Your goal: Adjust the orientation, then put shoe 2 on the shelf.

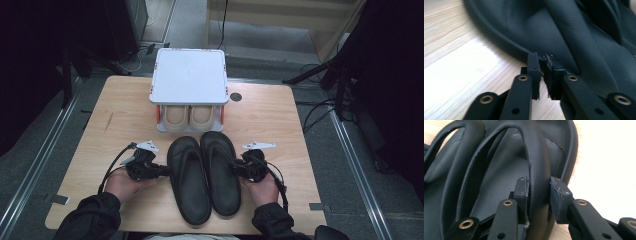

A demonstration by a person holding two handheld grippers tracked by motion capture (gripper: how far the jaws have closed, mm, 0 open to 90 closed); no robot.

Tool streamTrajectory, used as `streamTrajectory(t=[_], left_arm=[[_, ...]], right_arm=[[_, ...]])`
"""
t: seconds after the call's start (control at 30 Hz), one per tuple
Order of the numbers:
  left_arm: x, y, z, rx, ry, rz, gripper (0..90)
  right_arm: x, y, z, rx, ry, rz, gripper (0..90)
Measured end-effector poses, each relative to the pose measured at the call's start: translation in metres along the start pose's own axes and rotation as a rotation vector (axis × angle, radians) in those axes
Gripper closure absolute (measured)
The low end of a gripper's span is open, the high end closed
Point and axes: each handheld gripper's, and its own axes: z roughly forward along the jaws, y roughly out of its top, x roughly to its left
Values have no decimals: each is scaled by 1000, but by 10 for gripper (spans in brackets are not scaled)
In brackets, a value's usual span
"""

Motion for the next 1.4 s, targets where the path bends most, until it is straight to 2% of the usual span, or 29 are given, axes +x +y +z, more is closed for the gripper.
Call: streamTrajectory(t=[0.07, 0.13, 0.23, 0.3, 0.53, 0.6, 0.67, 0.8, 0.87, 1.03, 1.1, 1.2, 1.33, 1.4], left_arm=[[2, 0, -5, -26, 8, -5, 803], [5, 0, -10, -53, -4, -26, 783], [6, 2, -14, -53, 1, -22, 746], [6, 5, -16, -58, 1, -16, 721], [8, 17, -24, -73, -3, 7, 648], [11, 21, -26, -84, -11, -1, 624], [13, 25, -28, -79, -8, -5, 605], [14, 33, -35, -98, 20, 21, 599], [15, 37, -38, -108, 31, 27, 591], [24, 50, -43, -141, 19, 15, 543], [26, 52, -45, -169, 10, 13, 534], [27, 51, -49, -174, 42, 22, 523], [28, 43, -51, -183, 51, 13, 506], [28, 40, -51, -181, 59, 23, 493]], right_arm=[[2, 1, -5, -21, -5, -13, 688], [3, 2, -10, -58, -12, -28, 660], [5, 5, -18, -105, 6, -16, 614], [8, 5, -20, -113, 11, -19, 601], [27, 6, -20, -118, 46, -51, 556], [33, 6, -19, -119, 52, -59, 539], [38, 7, -18, -120, 55, -59, 531], [44, 7, -17, -126, 62, -74, 515], [48, 7, -15, -121, 75, -70, 486], [59, 7, -6, -109, 94, -65, 377], [63, 7, -2, -101, 101, -55, 394], [69, 5, 2, -108, 86, -72, 392], [73, 4, 7, -110, 84, -77, 383], [74, 4, 10, -105, 83, -77, 381]])
